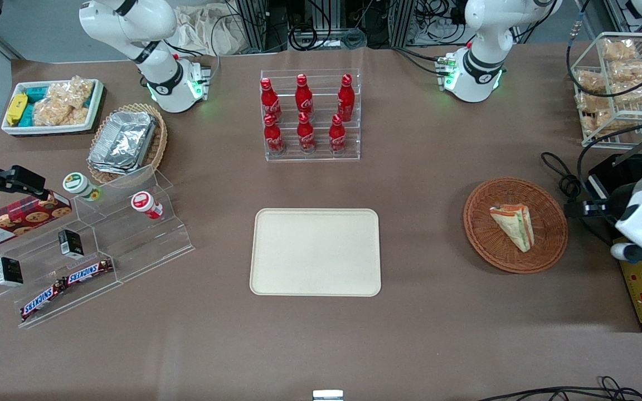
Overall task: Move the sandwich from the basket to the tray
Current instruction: 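Lower the open left gripper over the sandwich in the wicker basket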
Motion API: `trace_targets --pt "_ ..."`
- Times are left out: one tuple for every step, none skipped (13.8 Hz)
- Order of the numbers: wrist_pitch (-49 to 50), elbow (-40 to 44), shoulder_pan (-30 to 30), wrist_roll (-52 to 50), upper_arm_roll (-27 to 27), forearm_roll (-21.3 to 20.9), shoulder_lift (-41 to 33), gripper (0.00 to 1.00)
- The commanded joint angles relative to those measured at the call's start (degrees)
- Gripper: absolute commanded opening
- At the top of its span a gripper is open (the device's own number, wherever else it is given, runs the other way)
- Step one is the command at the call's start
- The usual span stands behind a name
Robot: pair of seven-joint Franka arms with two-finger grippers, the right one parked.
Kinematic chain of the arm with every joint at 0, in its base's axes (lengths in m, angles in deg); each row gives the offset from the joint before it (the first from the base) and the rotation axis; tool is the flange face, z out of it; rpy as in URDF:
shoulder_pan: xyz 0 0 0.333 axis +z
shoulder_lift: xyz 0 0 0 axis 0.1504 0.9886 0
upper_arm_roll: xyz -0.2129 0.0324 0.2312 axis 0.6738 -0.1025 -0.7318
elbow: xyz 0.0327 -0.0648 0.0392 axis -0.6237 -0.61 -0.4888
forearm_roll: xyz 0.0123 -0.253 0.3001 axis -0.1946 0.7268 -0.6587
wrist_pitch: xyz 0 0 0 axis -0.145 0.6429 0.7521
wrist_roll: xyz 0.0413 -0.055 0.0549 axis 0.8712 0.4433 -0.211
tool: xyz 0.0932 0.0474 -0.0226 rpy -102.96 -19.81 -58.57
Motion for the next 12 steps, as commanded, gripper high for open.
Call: trace_targets --pt "-5.0 -9.6 0.6 0.3 -0.1 0.5 -2.8 0.99" --pt "-7.7 -12.6 0.6 -0.3 -0.1 0.5 -3.5 0.99" --pt "-11.6 -16.1 0.6 -2.2 -0.2 0.5 -4.0 0.99" --pt "-16.0 -19.7 0.7 -5.1 -0.2 0.5 -4.4 0.99" --pt "-20.8 -23.3 0.9 -8.0 -0.3 0.4 -4.4 0.99" --pt "-25.5 -26.8 1.7 -11.5 -0.3 0.4 -4.1 0.99" --pt "-30.8 -29.8 1.9 -15.0 -0.3 0.4 -3.5 0.99" --pt "-35.3 -32.0 2.0 -18.5 -0.3 0.4 -2.4 0.99" --pt "-38.9 -33.7 2.0 -21.2 -0.3 0.3 -1.4 0.98" --pt "-41.8 -35.2 2.6 -22.3 -0.2 0.3 -0.4 0.98" --pt "-44.3 -36.4 2.7 -23.4 -0.3 0.3 0.5 0.99" --pt "-46.3 -37.4 2.7 -24.2 -0.3 0.2 0.9 0.98"
